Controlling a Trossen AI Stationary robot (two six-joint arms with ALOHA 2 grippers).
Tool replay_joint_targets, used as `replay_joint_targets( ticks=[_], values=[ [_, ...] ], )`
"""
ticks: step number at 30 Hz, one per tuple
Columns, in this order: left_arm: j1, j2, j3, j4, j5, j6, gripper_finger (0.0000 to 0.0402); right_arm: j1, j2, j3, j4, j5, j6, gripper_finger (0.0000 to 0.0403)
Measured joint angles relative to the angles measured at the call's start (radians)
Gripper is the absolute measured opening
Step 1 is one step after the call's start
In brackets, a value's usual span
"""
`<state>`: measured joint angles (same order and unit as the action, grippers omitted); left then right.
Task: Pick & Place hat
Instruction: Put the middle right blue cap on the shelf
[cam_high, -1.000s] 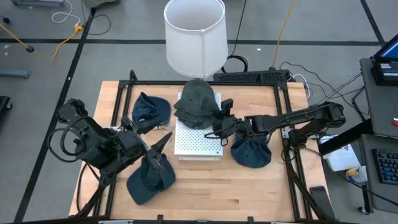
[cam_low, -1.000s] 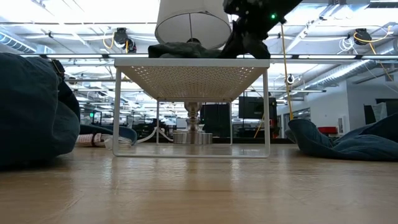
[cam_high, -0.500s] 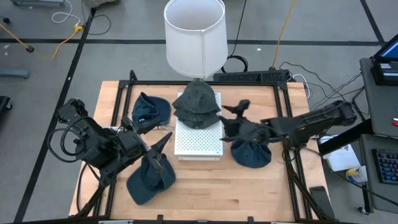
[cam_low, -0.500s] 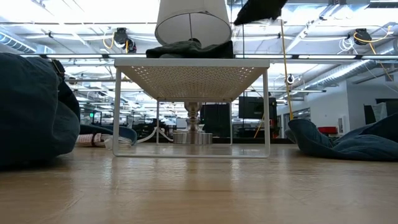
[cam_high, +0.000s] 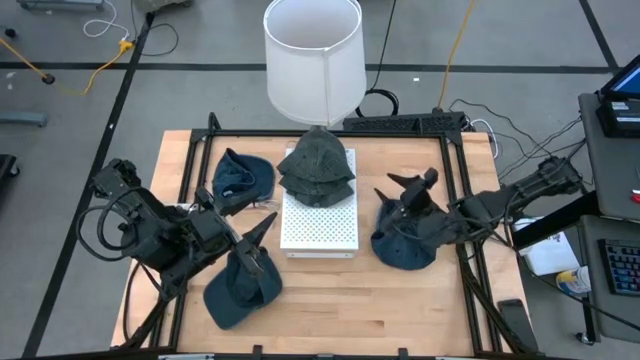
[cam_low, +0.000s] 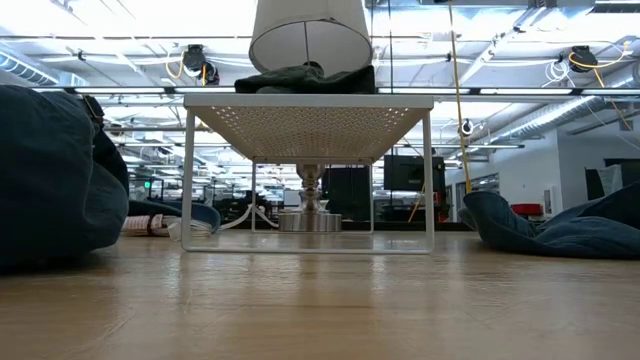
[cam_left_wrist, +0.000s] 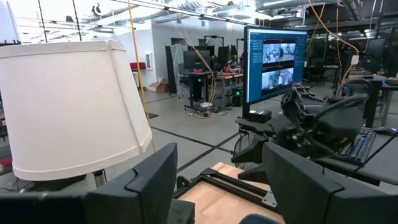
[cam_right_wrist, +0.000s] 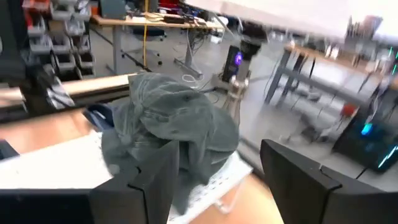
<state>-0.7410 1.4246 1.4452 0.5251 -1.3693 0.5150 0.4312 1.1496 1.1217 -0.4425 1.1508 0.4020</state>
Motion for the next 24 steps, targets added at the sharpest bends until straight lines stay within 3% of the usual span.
replay_joint_targets(
  ticks=[4,9,11,17,24],
  values=[
    [0.0,0.0,0.0,0.001,0.0,-0.017,0.0241,-0.021,0.0,0.0,-0.112,-0.089,0.284,0.0221],
    [0.0,0.0,0.0,0.001,0.0,-0.044,0.0241,-0.112,0.0,0.001,-0.417,-0.364,0.713,0.0222],
    [0.0,0.0,0.0,0.001,0.0,-0.05,0.0241,-0.152,0.0,0.001,-0.552,-0.446,0.816,0.022],
    [0.0,0.0,0.0,0.002,0.001,-0.049,0.0241,-0.272,-0.005,0.001,-0.875,-0.64,0.995,0.0214],
    [0.0,0.0,0.0,0.001,0.017,-0.049,0.0241,-0.398,-0.005,-0.033,-0.987,-0.788,0.996,0.0228]
  ],
)
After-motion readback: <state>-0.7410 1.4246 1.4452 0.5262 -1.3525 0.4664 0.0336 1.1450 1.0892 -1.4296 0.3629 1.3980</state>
